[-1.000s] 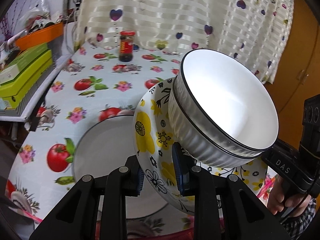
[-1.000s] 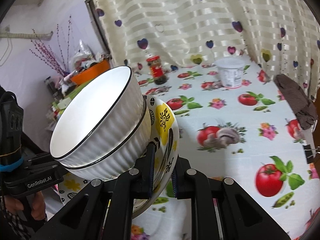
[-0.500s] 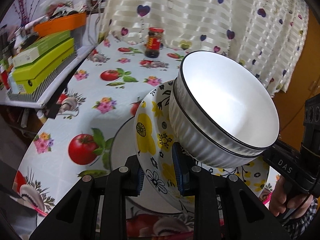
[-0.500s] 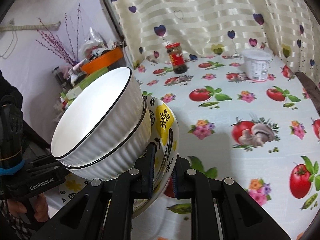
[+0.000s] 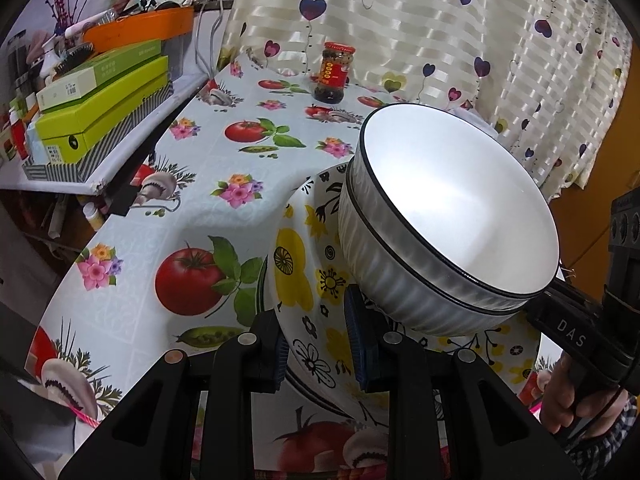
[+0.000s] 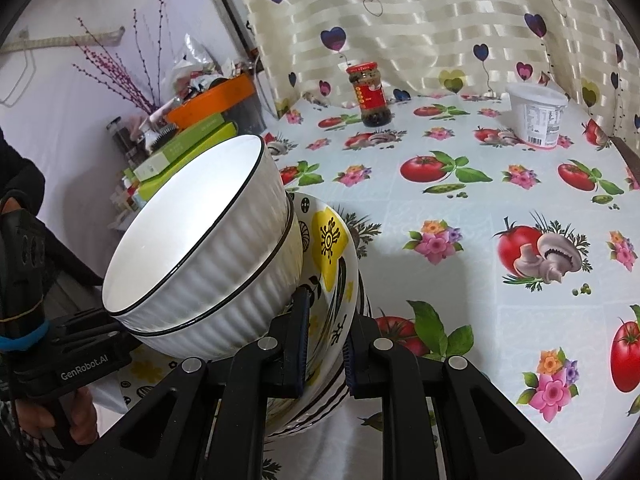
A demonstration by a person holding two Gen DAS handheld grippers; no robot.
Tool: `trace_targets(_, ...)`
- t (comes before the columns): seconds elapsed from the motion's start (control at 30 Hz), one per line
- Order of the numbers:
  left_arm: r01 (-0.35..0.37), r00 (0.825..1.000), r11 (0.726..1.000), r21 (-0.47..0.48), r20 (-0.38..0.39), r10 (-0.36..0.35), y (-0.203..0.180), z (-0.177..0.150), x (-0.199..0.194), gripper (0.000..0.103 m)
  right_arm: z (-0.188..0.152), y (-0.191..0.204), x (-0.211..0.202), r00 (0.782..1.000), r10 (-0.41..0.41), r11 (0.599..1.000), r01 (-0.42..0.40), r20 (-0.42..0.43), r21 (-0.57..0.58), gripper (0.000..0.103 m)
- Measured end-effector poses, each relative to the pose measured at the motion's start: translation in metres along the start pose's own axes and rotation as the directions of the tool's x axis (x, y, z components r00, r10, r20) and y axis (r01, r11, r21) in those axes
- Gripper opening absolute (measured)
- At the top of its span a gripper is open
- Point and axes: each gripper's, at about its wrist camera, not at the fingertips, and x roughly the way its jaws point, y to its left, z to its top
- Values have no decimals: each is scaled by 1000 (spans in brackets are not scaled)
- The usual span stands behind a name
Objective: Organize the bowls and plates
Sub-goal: 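Carry the floral plate with nested bowls over the white plate stack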
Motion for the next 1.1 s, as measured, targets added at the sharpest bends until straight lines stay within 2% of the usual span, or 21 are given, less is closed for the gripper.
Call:
trace_targets(0.4, -16, 1000, 1000, -20, -16, 16, 13, -4, 10, 25, -4, 4, 13, 999, -20, 1000, 20, -25, -9, 15)
trace_targets(0.97, -16, 1000, 999, -32, -2, 16, 20, -2, 12, 25, -7, 8, 17, 999, -40, 998, 40, -12, -53, 16)
trace_targets(1.1, -38, 998, 999, -23, 40, 39, 19, 0, 3, 25, -8, 9, 16, 999, -55, 996, 54, -3, -70, 18)
